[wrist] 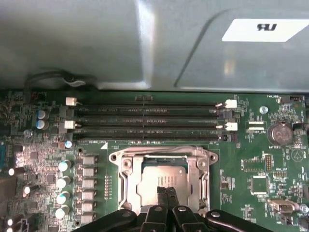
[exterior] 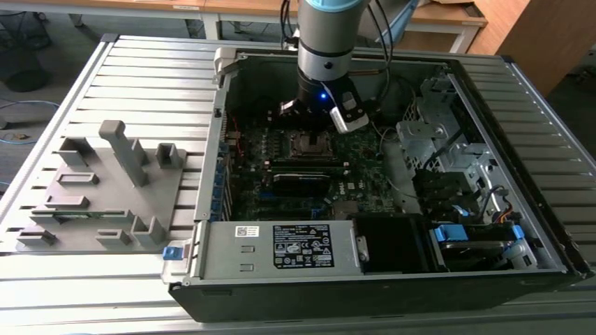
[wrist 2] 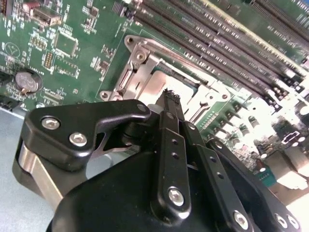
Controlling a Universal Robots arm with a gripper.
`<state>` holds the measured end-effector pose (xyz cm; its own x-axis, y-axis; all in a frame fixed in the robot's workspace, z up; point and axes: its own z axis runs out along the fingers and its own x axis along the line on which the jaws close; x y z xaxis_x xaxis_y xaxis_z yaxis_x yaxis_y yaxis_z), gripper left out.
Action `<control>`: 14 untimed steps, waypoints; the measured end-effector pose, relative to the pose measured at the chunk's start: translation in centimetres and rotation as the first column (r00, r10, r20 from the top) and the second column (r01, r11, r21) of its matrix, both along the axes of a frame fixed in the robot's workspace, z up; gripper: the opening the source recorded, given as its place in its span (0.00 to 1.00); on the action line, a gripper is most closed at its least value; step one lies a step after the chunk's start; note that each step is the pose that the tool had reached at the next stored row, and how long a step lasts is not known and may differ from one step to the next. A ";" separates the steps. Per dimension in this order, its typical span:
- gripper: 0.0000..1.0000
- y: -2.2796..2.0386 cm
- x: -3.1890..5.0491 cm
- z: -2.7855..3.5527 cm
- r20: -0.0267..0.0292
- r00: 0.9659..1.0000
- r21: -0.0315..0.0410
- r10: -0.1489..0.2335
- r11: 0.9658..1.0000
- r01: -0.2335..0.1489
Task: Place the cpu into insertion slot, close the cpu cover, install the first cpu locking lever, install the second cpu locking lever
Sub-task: 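Install the second cpu locking lever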
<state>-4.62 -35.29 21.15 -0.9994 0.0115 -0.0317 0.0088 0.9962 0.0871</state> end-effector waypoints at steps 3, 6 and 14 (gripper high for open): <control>0.11 0.30 0.00 0.00 0.000 1.000 -0.023 0.000 1.000 0.000; 0.11 0.36 0.00 0.17 0.000 1.000 -0.033 0.000 0.999 0.000; 0.11 0.38 0.00 1.21 0.000 1.000 -0.037 0.000 0.999 0.000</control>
<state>-4.62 -34.91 22.36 -0.9994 0.0104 -0.0321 0.0088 0.9987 0.0497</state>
